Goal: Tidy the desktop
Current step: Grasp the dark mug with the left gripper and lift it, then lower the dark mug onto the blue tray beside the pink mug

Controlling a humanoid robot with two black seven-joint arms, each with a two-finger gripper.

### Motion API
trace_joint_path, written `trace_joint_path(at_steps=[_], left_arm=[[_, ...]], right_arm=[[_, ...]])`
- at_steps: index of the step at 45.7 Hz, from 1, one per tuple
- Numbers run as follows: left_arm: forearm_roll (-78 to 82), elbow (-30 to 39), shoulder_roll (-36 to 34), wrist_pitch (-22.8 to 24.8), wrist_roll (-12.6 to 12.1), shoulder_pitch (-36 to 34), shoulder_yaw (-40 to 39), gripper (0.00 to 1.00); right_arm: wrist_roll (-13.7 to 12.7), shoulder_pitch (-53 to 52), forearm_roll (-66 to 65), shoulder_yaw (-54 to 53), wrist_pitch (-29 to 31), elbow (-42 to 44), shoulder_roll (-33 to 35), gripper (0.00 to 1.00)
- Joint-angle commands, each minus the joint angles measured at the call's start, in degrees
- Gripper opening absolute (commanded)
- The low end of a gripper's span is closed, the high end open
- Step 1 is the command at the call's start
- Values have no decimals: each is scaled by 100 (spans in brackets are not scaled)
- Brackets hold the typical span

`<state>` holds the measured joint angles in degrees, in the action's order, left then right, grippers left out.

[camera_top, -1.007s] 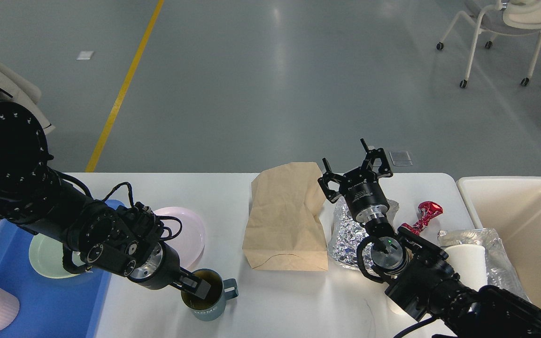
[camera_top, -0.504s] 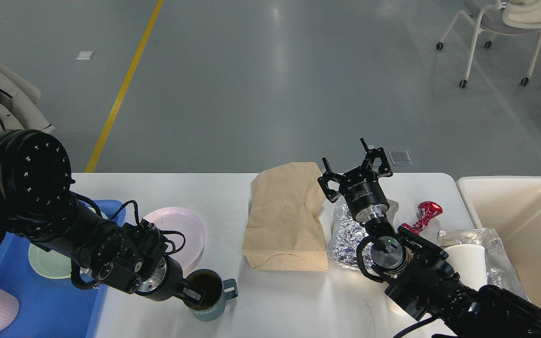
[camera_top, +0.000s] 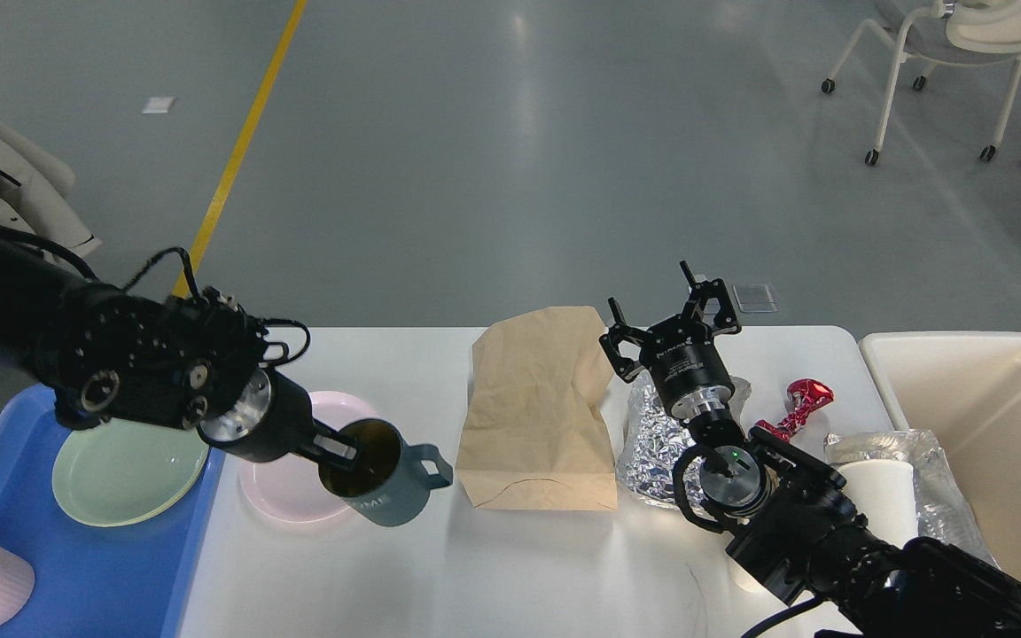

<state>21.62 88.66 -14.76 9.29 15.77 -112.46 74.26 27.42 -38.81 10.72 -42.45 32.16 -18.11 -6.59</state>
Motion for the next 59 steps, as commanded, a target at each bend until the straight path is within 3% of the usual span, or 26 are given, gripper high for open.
trace_joint_path(at_steps=[1,8,11,14,17,22,29,38,45,59], left_arm=[[88,11,-728,1152,198,-1223,-16,0],[553,-42,-1765,2682,295,-2560,-34,0],[1000,-33,-2249,2990,251,-2711,-52,0],[1580,-24,-2767,2982,216,-2623,-8,0],[2038,11,-3242,2868,155,-2238,10,0],[2688,20,-4024,2342,-153,-1465,-16,0],[3339,-7,-4544,1559,-206,-242,-104,0],[3384,-121,-4483,496,-267,1085,-122,0],[3331,-612,-4158,-146,-320,2017,-227,0],[3314,-1430,-3912,-252,-303,3221,-816,0]], right_arm=[[0,5,0,0,1,0,0,100],[0,5,0,0,-8,0,0,100],[0,5,0,0,1,0,0,100],[0,5,0,0,-8,0,0,100],[0,-3,0,0,1,0,0,100],[0,-3,0,0,1,0,0,100],[0,-3,0,0,-8,0,0,100],[0,5,0,0,1,0,0,100],[0,5,0,0,1,0,0,100],[0,5,0,0,-8,0,0,100]])
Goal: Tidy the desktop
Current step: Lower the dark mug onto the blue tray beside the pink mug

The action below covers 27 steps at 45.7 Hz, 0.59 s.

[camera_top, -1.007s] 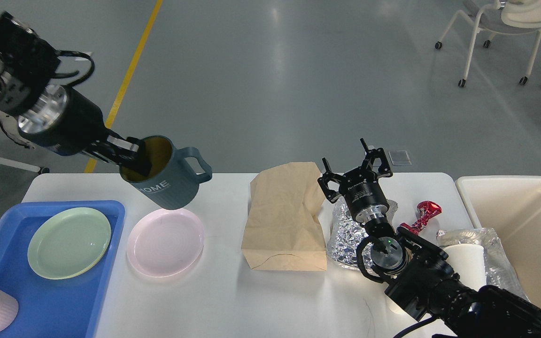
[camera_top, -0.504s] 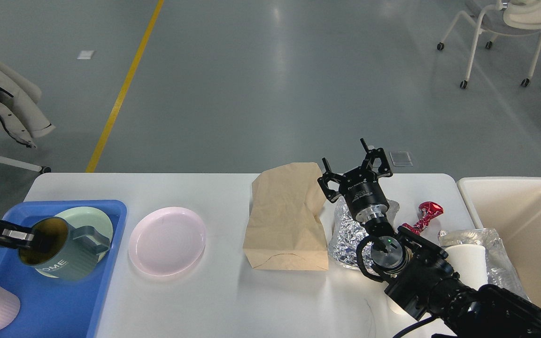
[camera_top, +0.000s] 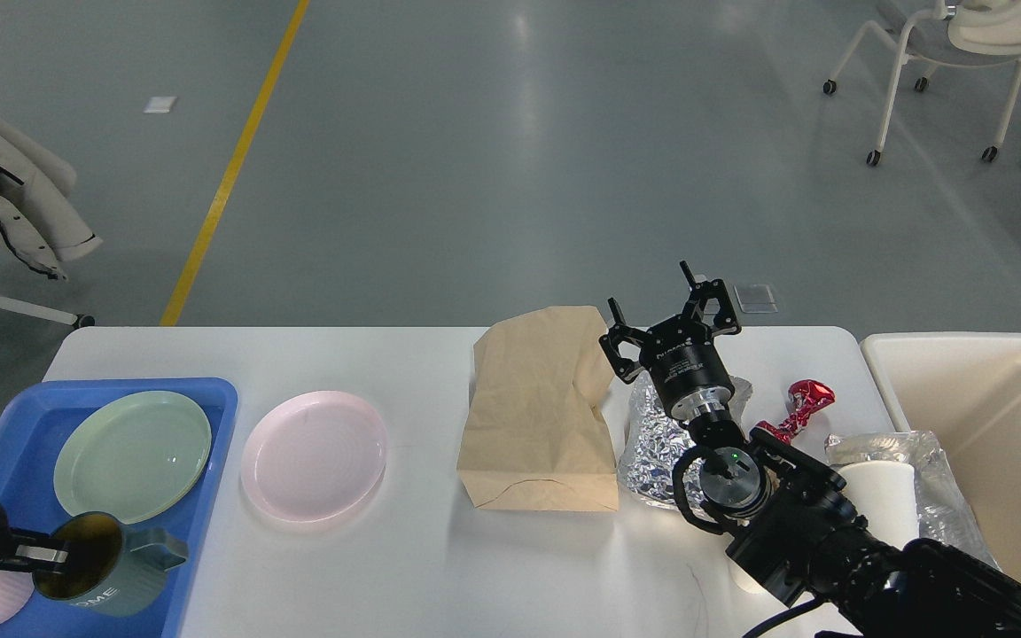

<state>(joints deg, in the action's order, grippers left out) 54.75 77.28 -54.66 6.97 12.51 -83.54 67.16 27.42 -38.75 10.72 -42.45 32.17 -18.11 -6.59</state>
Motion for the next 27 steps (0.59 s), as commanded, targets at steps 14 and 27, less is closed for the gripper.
trace_joint_path(at_steps=[14,27], left_arm=[[53,-573,158,-29,77,804,-361,13],[36,-565,140,-20,419,769,-537,75]], right_arm=[[0,-9,0,0,0,0,0,100],[0,-9,0,0,0,0,0,100]])
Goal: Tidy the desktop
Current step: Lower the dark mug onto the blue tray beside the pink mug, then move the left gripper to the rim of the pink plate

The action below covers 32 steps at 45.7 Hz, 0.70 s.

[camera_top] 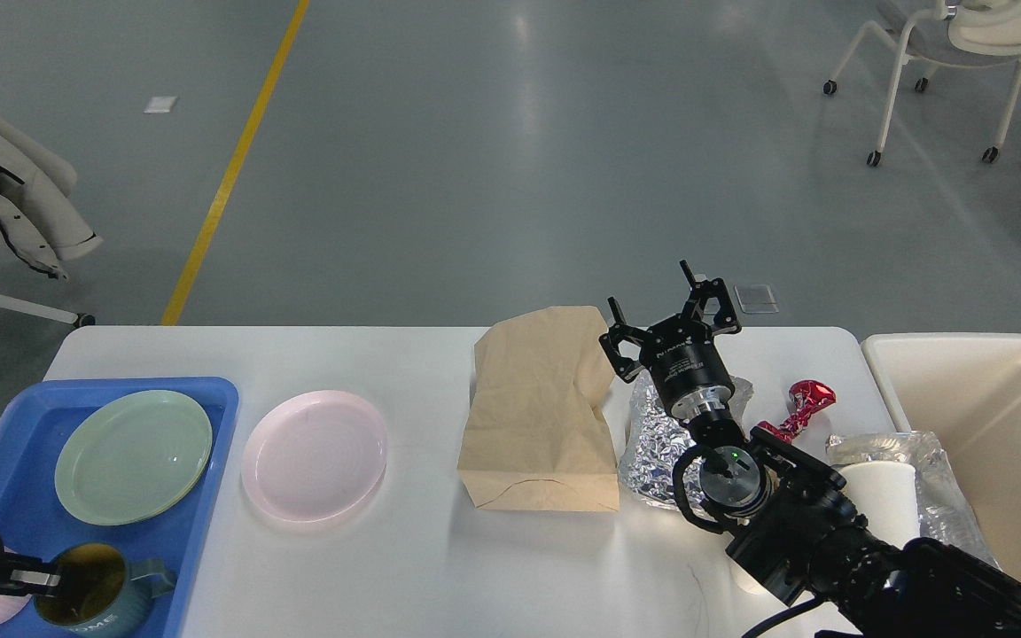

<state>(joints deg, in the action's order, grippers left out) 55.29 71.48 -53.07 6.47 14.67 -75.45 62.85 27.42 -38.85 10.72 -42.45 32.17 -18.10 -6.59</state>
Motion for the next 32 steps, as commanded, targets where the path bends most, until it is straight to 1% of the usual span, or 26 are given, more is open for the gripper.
trace_joint_path(at_steps=[1,3,6,7,10,14,18,22,25,27,30,32], left_arm=[[-18,33,-54,56,264,-58,-132,78],[-18,85,-107,91,413,-154,-185,85],[-27,94,-334,301,685,-583,-229,88],[-18,94,-527,563,808,-959,-229,89],[-18,42,-862,1381,950,-1778,-255,90],[0,-55,-1117,2471,976,-3087,-255,91],[-18,-204,-1162,3385,968,-4221,-282,91],[-88,-389,-1083,4106,889,-5215,-579,91],[-106,-599,-1039,4607,731,-5726,-1018,91],[-132,-714,-934,4828,529,-5806,-1405,91],[-307,-732,-688,4853,125,-5745,-1968,91],[-413,-697,-600,4853,-156,-5535,-2179,91]], right_arm=[[0,0,0,0,0,0,0,100],[0,0,0,0,0,-9,0,100],[0,0,0,0,0,0,0,100],[0,0,0,0,0,0,0,100],[0,0,0,0,0,0,0,100],[0,9,0,0,0,0,0,100],[0,9,0,0,0,0,0,100],[0,9,0,0,0,0,0,100],[0,9,0,0,0,0,0,100],[0,9,0,0,0,0,0,100],[0,9,0,0,0,0,0,100],[0,9,0,0,0,0,0,100]])
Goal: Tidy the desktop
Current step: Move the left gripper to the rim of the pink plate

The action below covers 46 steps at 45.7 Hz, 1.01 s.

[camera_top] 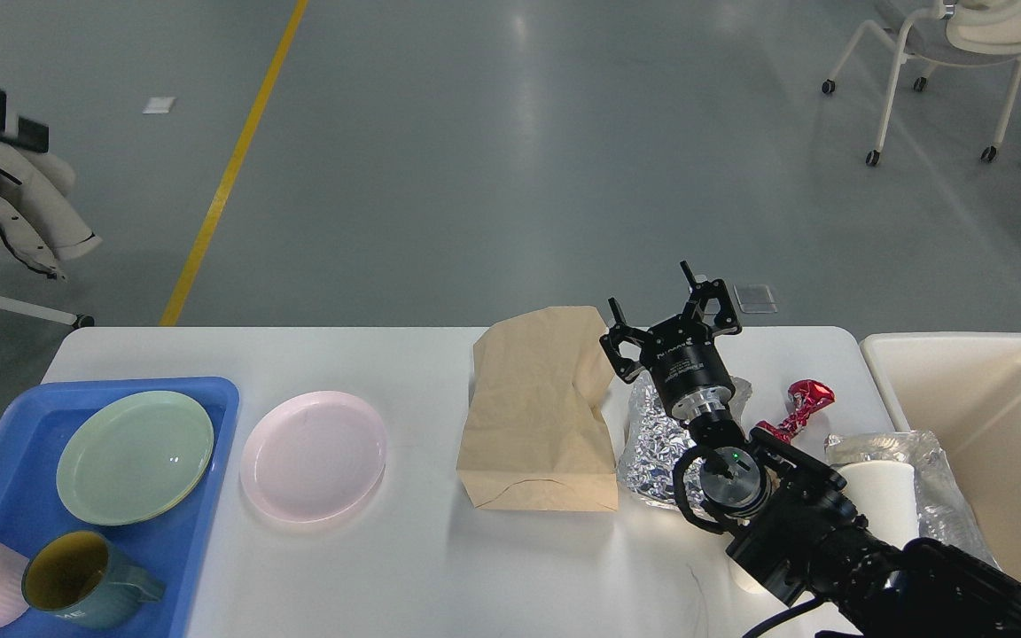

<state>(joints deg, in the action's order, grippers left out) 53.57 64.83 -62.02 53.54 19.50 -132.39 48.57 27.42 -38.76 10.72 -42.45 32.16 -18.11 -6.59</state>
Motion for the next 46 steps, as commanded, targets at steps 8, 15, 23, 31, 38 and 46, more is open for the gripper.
trace_joint_path(at_steps=[8,15,23,31,38,46], left_arm=[[-391,223,699,-1044,-939,1924,-884,91],[-391,487,1262,-2610,-1395,3517,-875,90],[-426,602,1772,-3560,-1958,4659,-866,90],[-759,523,2237,-4149,-2379,5292,-875,87],[-1129,320,2650,-4615,-2503,5680,-858,85],[-1314,-75,2994,-4949,-2573,6075,-858,79]], right_arm=[[0,0,0,0,0,0,-1,100],[0,-9,0,0,0,0,-1,100],[0,-9,0,0,0,-8,-1,100],[0,0,0,0,0,-9,-1,100],[0,0,0,0,0,0,-1,100],[0,0,0,0,0,-8,-1,100]])
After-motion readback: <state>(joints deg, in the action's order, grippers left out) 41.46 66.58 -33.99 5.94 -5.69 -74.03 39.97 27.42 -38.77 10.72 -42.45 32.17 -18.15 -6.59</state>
